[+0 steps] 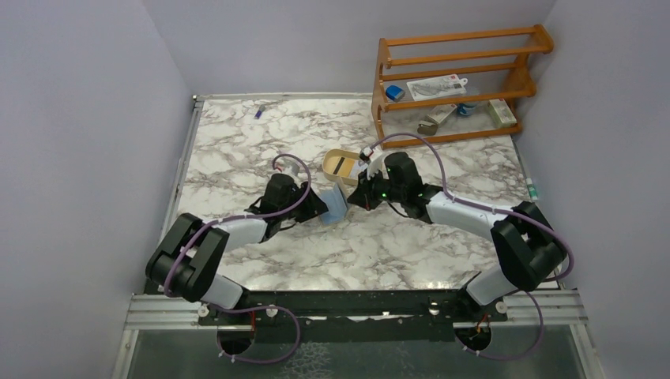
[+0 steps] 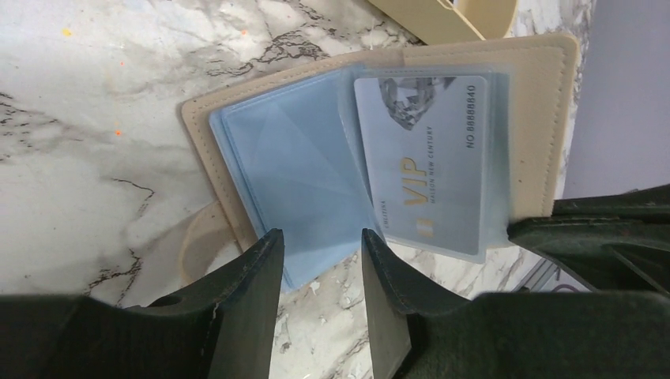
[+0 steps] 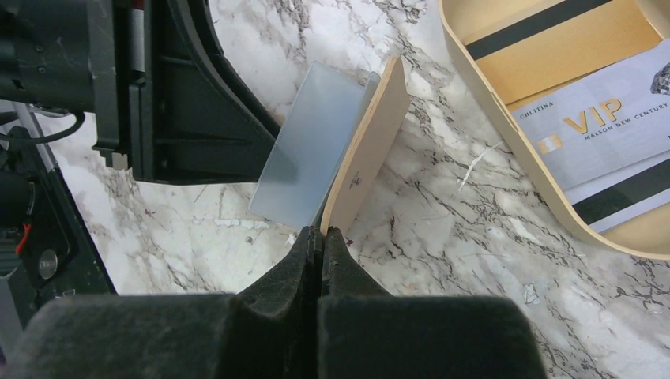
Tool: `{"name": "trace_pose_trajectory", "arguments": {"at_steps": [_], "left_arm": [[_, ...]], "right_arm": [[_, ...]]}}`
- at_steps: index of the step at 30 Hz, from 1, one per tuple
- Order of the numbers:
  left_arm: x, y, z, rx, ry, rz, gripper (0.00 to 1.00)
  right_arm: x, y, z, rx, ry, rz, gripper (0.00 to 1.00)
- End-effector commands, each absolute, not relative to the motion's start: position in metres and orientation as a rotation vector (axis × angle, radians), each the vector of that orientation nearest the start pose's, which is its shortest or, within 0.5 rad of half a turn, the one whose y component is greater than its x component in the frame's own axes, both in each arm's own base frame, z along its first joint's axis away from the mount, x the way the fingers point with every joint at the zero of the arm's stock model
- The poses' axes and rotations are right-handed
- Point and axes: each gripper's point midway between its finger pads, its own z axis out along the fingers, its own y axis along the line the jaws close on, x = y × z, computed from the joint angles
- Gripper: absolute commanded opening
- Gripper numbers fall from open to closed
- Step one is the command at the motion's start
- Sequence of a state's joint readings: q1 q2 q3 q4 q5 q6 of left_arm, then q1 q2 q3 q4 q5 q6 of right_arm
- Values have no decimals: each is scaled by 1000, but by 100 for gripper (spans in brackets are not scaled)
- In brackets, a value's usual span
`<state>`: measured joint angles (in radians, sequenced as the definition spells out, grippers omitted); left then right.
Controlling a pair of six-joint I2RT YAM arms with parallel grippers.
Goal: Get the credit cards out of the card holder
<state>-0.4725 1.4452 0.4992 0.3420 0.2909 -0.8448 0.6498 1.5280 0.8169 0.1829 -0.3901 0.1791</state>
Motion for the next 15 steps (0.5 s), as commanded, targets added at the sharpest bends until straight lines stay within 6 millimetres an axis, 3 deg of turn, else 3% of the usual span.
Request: {"name": "trace_pose_trajectory", "arguments": {"at_steps": [1, 8, 15], "left_arm": [[294, -234, 57, -281, 2297, -1013, 41], [300, -222, 76, -261, 2272, -933, 40], [306, -199, 113, -213, 2224, -763, 40]], "right_arm": [[285, 317, 112, -759, 2032, 929, 1], [284, 316, 104, -730, 2057, 938, 1], [285, 319, 104, -733, 2058, 948, 1]]}}
